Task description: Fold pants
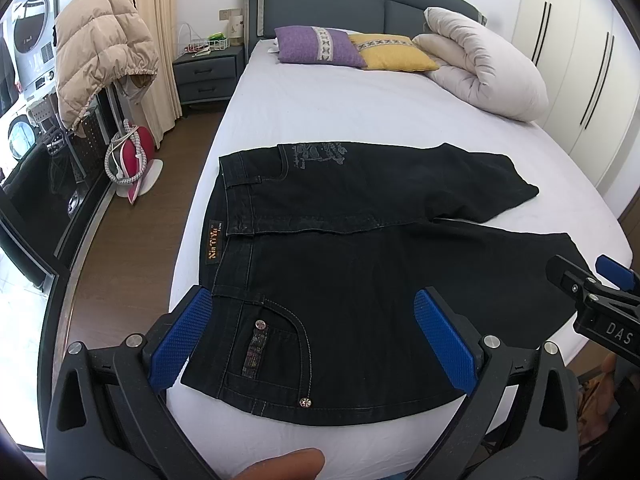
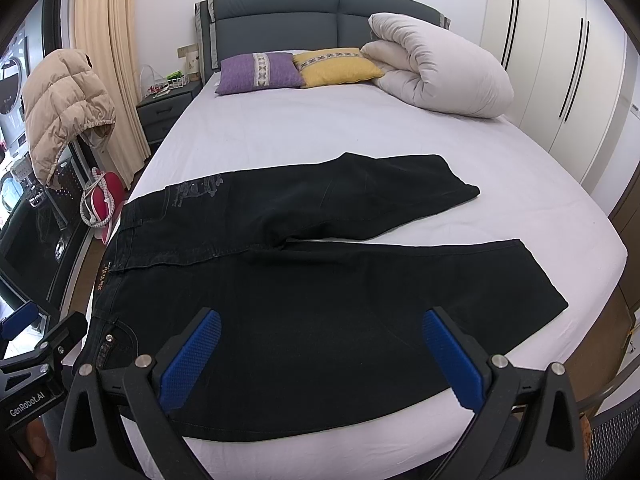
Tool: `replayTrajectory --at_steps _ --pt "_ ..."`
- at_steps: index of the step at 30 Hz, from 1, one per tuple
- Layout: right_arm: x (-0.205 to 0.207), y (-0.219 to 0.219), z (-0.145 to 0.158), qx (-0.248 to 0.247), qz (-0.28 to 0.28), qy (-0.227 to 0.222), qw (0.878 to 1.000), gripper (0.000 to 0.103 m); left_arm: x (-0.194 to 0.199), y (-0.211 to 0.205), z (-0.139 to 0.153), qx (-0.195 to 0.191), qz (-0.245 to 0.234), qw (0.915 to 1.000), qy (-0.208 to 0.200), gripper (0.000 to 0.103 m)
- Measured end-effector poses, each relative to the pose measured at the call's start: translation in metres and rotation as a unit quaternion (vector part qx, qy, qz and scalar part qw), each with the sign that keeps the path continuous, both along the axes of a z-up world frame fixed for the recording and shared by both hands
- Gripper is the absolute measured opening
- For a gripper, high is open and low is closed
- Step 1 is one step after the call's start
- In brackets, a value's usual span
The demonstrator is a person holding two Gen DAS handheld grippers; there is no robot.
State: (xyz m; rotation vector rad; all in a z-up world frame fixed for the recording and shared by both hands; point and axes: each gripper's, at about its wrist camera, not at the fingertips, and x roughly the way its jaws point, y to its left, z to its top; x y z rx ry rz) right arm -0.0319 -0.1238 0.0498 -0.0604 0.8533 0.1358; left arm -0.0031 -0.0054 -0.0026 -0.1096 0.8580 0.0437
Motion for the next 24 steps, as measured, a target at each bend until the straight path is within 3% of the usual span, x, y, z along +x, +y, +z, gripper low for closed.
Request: replayTrajectory --at_steps 12,18,24 --pt "-0.002 0.003 -0.006 -0.001 0.003 0.004 1.000 0.103 0.004 0.012 -0.014 -0.010 0.005 0.9999 0.005 0.103" --pt "0.006 0.002 -0.013 -0.003 0.007 0.010 1.000 0.103 0.020 0.034 -0.016 -0.078 -0.035 0.9962 -0.017 0.103" --pt "0.029 0.002 -0.011 0.037 0.069 0.016 0.997 0.103 0.057 0.045 -0.012 -0.068 -0.060 0.9952 -0.036 0.103"
